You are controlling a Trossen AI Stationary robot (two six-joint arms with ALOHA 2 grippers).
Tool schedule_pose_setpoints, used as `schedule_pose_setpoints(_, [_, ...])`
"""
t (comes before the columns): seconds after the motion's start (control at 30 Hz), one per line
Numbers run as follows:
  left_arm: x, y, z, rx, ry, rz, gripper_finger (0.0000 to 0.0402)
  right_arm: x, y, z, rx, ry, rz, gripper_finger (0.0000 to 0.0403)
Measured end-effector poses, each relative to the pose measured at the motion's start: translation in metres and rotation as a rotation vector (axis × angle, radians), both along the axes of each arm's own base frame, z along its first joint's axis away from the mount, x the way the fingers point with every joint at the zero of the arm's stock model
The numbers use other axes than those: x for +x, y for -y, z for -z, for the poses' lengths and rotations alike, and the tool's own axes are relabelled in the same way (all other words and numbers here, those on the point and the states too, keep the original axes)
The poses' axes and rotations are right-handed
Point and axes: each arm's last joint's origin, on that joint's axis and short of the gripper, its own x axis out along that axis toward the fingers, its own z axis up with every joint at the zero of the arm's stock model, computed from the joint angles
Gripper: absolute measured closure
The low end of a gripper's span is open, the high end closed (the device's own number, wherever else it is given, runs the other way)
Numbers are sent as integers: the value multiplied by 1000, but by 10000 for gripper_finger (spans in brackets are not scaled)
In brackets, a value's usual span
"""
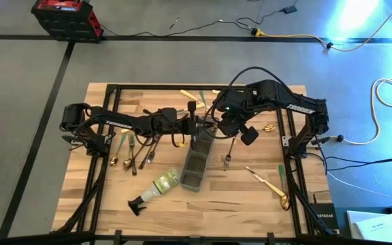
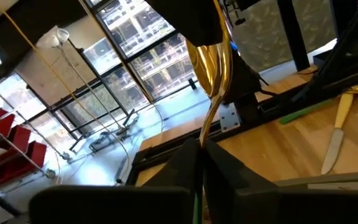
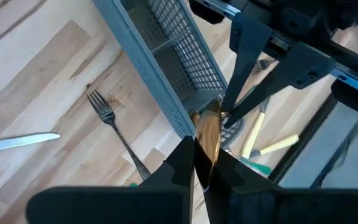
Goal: Sort silverware
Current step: Put the spoon into the silverware basket
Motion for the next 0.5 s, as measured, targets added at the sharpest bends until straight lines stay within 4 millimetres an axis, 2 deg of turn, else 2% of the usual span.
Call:
schedule_pose_setpoints(0.17, [0,-2,0,15,1,-35,400,0,2,0,-15,7,137,400])
schedule_pose_setpoints(0.27, [0,-1,0,11,-1,-32,401,0,1,0,17,6,137,394])
schedule_pose_setpoints(0.5, [0,-3,-3,-43,39,-51,401,-3,-3,-10,-16,48,171,345])
